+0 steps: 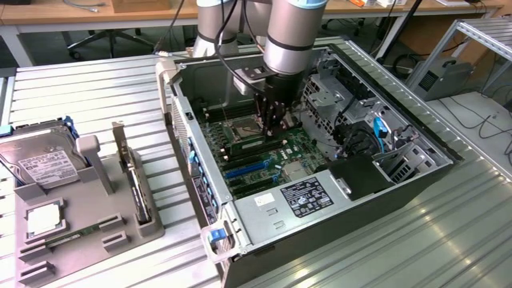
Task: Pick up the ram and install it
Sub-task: 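Insert the ram into the slot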
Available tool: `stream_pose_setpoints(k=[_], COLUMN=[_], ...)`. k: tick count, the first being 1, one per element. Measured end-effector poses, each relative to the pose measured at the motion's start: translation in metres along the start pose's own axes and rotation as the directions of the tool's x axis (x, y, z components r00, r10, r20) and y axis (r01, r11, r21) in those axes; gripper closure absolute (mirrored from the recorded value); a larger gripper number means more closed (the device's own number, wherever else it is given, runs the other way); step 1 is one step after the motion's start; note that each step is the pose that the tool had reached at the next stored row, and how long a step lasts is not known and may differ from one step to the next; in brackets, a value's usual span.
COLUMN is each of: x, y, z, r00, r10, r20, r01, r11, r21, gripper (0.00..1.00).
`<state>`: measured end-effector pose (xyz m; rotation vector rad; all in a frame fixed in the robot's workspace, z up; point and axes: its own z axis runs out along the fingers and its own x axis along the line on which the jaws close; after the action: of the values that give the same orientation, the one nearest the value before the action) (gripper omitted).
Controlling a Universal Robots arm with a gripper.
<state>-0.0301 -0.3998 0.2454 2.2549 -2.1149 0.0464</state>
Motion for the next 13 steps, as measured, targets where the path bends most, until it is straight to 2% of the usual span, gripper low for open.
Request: stream_pose_setpoints(k=[7, 13], x=[-0.0008, 0.0001], y=[0.0002, 0.0002], z=[0.0013, 0.0040], r00=[1.0000, 1.0000], r10=[0.006, 0.006], r20=[0.0031, 0.0033], r01=[-0.006, -0.006], r11=[1.0000, 1.0000], r21=[0.0007, 0.0026], gripper=[0.86, 0.86])
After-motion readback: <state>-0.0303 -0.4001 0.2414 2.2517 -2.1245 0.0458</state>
